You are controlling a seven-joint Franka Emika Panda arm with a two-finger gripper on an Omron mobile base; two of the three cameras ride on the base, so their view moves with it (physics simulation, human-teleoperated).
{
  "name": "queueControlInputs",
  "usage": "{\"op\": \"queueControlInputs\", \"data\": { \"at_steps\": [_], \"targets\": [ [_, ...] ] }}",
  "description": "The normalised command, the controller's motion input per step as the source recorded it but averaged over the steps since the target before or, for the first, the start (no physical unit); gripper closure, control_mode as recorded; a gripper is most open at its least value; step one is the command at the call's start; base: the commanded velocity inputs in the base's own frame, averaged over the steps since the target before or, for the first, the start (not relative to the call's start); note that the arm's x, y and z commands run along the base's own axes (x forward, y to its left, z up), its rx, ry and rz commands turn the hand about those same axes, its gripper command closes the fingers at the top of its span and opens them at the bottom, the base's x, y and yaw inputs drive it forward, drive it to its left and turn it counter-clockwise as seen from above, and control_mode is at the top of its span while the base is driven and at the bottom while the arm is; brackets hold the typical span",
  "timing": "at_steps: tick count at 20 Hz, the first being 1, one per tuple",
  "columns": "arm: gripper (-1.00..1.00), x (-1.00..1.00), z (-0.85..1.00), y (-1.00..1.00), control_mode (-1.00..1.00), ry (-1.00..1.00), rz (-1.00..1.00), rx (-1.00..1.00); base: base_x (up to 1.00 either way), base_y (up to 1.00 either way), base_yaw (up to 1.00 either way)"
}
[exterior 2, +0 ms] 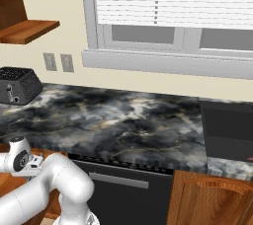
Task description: Take the tongs from the drawer on the left and place them on the dining counter next to the tray containing the hot dog.
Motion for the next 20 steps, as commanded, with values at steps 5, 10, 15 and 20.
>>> {"op": "queueControlInputs", "data": {
  "at_steps": [5,10,15,20],
  "targets": [
    [1.0,0.0,0.0,0.0,-1.0,0.0,0.0,0.0,0.0,0.0,0.0],
    [1.0,-0.04,0.01,0.0,-1.0,0.0,0.0,0.0,0.0,0.0,0.0],
    [1.0,-0.14,0.33,0.03,-1.0,-0.02,0.0,0.0,0.0,0.0,0.0],
    [1.0,-0.15,0.57,0.05,-1.0,0.0,0.0,0.0,0.0,0.0,0.0]
  ]
}}
